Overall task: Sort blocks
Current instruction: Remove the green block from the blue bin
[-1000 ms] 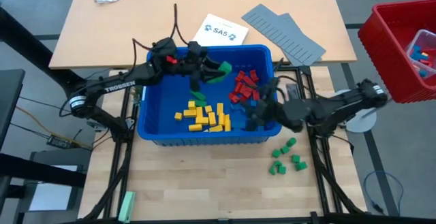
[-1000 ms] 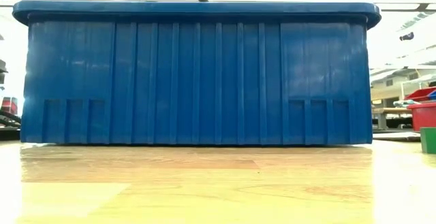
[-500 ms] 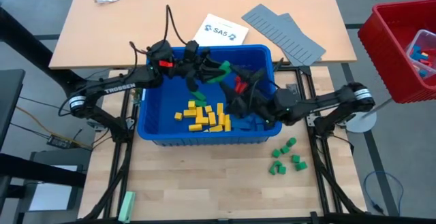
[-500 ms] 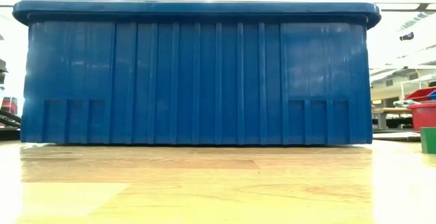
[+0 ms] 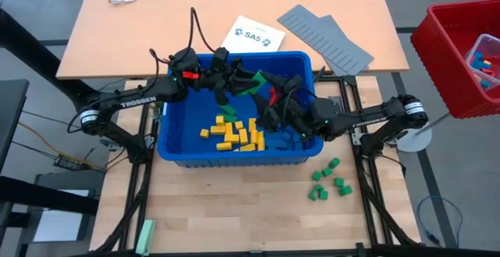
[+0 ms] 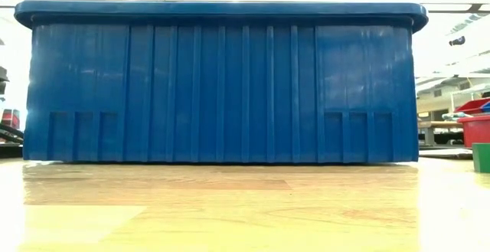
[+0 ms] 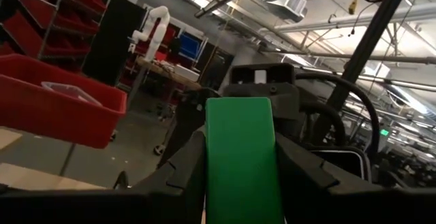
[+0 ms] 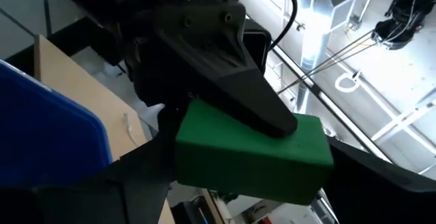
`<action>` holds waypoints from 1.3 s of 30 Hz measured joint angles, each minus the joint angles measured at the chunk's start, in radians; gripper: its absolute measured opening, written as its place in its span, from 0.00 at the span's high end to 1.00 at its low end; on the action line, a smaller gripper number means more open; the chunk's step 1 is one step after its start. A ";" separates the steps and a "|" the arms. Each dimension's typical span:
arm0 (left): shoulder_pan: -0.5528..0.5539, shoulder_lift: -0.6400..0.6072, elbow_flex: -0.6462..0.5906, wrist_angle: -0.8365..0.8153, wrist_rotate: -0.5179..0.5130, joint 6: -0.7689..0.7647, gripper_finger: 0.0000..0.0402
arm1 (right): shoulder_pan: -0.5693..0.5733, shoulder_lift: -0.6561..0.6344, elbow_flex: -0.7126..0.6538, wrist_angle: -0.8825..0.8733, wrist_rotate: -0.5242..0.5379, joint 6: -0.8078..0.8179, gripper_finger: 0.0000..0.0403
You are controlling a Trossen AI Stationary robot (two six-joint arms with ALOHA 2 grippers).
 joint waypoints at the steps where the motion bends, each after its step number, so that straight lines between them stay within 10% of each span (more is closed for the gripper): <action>1: -0.002 0.001 0.000 0.000 0.000 0.000 0.63 | -0.002 0.000 0.000 0.001 -0.001 0.000 0.20; 21: 0.070 0.002 0.000 0.054 0.002 0.030 0.58 | 0.105 -0.016 -0.001 0.121 0.190 -0.011 0.33; 39: 0.182 0.002 0.000 -0.060 0.290 0.029 0.58 | 0.488 -0.040 -0.001 0.101 0.566 0.341 0.33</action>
